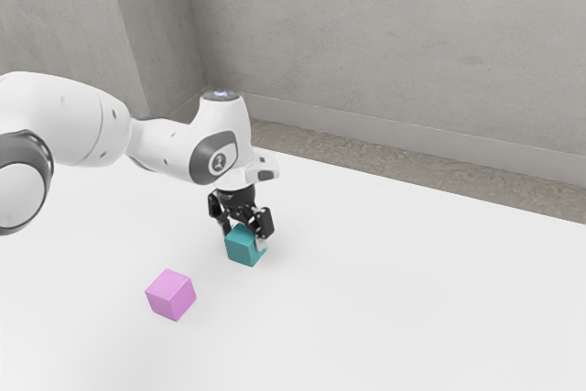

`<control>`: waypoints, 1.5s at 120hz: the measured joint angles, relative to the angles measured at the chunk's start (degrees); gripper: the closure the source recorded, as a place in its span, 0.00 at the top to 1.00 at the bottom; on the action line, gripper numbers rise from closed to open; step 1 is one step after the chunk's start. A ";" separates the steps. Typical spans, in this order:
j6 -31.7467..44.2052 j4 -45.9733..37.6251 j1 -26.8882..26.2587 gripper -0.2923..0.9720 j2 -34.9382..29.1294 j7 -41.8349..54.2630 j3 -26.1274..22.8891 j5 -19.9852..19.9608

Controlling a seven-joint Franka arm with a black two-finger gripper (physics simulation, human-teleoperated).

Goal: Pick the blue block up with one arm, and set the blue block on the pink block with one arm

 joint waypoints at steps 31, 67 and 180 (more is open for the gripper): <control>-0.01 0.01 -0.01 0.64 0.11 0.05 0.00 -0.19; -0.03 -0.02 -0.01 0.56 0.18 -0.04 0.00 -0.26; -0.11 -29.12 0.96 0.51 -30.71 -1.01 -0.48 0.76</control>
